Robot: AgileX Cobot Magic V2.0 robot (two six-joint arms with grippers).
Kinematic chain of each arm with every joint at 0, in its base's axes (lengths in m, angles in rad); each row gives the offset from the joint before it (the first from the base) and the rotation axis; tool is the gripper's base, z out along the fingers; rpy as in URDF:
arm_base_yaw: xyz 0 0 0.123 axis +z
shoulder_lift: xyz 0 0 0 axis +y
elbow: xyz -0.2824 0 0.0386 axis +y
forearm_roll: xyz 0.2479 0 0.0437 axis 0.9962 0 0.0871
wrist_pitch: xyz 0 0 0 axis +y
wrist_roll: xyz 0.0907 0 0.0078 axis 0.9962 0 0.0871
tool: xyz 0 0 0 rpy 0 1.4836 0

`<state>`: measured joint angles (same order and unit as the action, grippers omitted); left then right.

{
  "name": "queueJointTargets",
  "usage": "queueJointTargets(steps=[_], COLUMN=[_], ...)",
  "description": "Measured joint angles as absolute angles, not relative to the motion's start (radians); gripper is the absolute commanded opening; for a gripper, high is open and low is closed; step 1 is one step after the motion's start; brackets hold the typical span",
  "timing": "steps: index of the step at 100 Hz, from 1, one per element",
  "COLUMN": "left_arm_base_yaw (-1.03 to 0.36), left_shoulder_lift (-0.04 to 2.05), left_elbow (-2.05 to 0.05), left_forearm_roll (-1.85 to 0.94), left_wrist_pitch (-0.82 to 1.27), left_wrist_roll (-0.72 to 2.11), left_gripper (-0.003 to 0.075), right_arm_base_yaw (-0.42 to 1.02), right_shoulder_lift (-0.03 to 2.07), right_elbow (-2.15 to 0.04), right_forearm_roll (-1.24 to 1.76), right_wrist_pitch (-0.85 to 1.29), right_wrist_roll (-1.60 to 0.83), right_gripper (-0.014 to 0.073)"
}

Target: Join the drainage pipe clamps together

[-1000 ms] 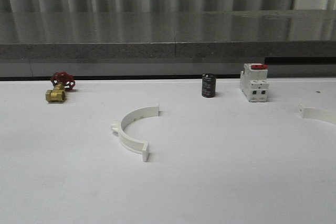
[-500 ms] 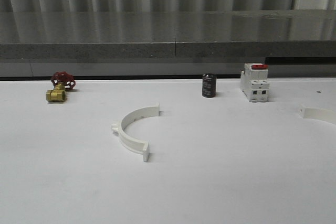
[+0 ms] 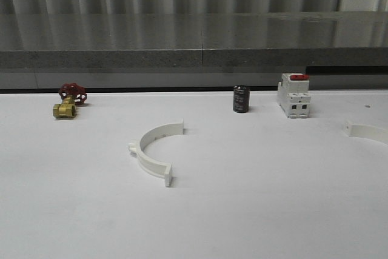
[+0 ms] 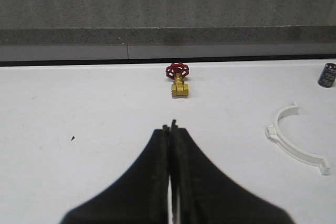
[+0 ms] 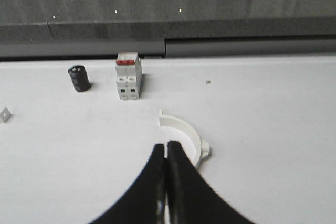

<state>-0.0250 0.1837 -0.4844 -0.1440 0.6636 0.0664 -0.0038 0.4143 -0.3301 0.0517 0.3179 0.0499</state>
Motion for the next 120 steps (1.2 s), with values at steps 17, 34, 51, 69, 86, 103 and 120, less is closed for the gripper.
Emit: queueJointTargets(steps=[17,34,51,69,86,103,120], left_arm_base_yaw=[-0.025,-0.025,-0.025,-0.025,-0.025,-0.025,-0.025], left_shoulder_lift=[0.184,0.184,0.184,0.184,0.184,0.184,0.184], left_elbow=[-0.484,-0.484,-0.484,-0.484,-0.484,-0.484,-0.484], left_forearm_roll=[-0.144,-0.144,-0.144,-0.144,-0.144,-0.144,-0.144], left_wrist_pitch=[0.664,0.664,0.664,0.664,0.664,0.664,0.664], left_wrist_roll=[0.066,0.066,0.066,0.066,0.066,0.066,0.066], left_gripper=[-0.0020,-0.0020,-0.0020,-0.0020,-0.0020,-0.0020,-0.0020], right_arm_base_yaw=[-0.004,-0.004,-0.004,-0.004,-0.004,-0.006,-0.027], right_shoulder_lift=[0.699,0.922,1.067,1.118,1.119,1.146,1.258], right_elbow=[-0.523,-0.666,-0.742,-0.752,-0.752,-0.784,-0.876], right_forearm_roll=[0.052,0.052,0.052,0.052,0.053,0.053,0.053], right_wrist_pitch=[0.463,0.579,0.653,0.677,0.669,0.681,0.721], right_wrist_roll=[0.050,0.050,0.050,0.050,0.050,0.056,0.058], right_gripper=[-0.0069,-0.0069,0.0045,0.0456,0.0570,0.0570,0.0570])
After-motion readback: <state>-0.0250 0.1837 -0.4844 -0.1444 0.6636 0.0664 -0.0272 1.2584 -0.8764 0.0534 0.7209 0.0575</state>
